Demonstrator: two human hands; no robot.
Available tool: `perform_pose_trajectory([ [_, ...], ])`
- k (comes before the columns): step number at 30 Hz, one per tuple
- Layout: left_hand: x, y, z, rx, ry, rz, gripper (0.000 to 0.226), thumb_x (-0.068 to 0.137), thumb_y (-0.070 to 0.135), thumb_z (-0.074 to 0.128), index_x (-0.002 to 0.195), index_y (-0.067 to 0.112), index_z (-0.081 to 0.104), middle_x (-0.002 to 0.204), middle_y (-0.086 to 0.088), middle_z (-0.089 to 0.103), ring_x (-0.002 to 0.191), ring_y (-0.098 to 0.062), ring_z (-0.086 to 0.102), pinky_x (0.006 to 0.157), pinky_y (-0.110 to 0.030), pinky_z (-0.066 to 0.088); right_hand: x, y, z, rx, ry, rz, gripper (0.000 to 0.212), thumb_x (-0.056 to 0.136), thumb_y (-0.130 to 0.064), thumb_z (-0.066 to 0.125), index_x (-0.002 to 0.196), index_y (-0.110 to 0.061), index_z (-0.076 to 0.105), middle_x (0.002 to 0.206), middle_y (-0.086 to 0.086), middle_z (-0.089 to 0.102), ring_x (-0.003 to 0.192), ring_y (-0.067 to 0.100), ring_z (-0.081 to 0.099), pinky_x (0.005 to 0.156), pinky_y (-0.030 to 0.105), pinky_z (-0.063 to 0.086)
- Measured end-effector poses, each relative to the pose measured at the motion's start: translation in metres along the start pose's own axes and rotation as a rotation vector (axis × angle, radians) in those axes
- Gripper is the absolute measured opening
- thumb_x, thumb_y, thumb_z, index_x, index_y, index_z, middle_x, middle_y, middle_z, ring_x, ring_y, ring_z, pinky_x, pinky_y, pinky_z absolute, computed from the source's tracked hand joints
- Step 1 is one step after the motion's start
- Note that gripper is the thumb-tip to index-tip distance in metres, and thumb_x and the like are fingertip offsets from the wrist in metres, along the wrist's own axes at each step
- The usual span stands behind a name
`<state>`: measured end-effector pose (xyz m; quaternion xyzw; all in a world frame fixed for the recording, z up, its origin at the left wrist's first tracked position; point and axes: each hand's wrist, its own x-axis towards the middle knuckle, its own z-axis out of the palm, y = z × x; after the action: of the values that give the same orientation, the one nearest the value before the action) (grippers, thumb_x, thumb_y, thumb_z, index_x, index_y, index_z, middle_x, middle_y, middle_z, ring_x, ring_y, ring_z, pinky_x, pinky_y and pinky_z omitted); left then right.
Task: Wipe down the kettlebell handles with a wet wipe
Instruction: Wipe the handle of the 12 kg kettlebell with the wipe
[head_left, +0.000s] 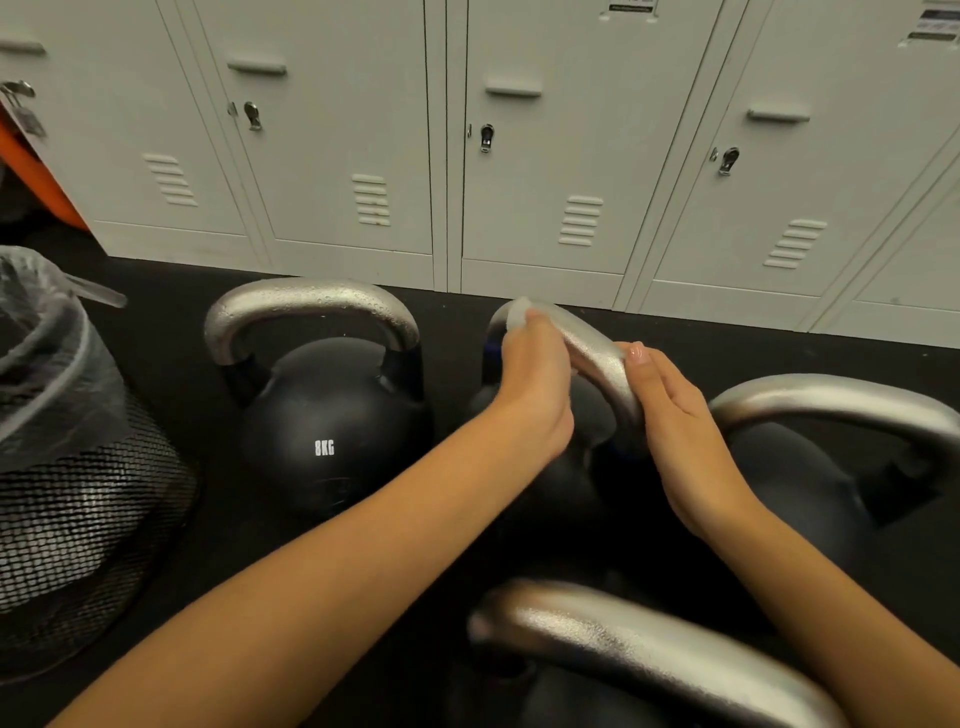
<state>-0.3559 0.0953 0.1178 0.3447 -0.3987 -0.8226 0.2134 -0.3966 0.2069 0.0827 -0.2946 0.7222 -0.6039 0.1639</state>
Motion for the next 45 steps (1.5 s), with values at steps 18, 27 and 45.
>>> perform_pose_trajectory([
  [18, -0.009, -0.038, -0.046, 1.179, -0.699, 0.285, 0.033, 0.104, 0.039, 0.027, 0.116, 0.015, 0.046, 0.111, -0.006, 0.062, 0.106, -0.019, 0.056, 0.102, -0.036, 0.038, 0.005, -0.006, -0.028, 0.256, 0.172, 0.091, 0.034, 0.105, -0.033, 0.038, 0.104, -0.015, 0.066, 0.096, 0.006, 0.065, 0.083, 0.008, 0.066, 0.07, 0.017, 0.052],
  [27, 0.017, -0.05, -0.081, 1.997, -0.721, 1.051, 0.056, 0.105, 0.035, 0.021, 0.153, 0.009, 0.011, 0.16, -0.004, 0.017, 0.148, -0.018, -0.005, 0.119, -0.042, -0.006, 0.004, -0.007, -0.029, 0.217, 0.16, 0.141, 0.036, 0.105, -0.035, 0.036, 0.102, -0.017, 0.067, 0.093, 0.005, 0.066, 0.08, 0.01, 0.065, 0.073, 0.021, 0.051],
  [45, 0.012, -0.062, -0.1, 1.952, -0.531, 1.248, 0.053, 0.098, 0.032, 0.028, 0.147, 0.014, 0.035, 0.153, -0.001, 0.036, 0.146, -0.022, 0.018, 0.117, -0.049, 0.011, 0.0, 0.0, -0.022, 0.17, 0.102, 0.156, 0.042, 0.105, -0.038, 0.035, 0.102, -0.014, 0.07, 0.095, 0.002, 0.073, 0.092, 0.011, 0.068, 0.083, 0.023, 0.048],
])
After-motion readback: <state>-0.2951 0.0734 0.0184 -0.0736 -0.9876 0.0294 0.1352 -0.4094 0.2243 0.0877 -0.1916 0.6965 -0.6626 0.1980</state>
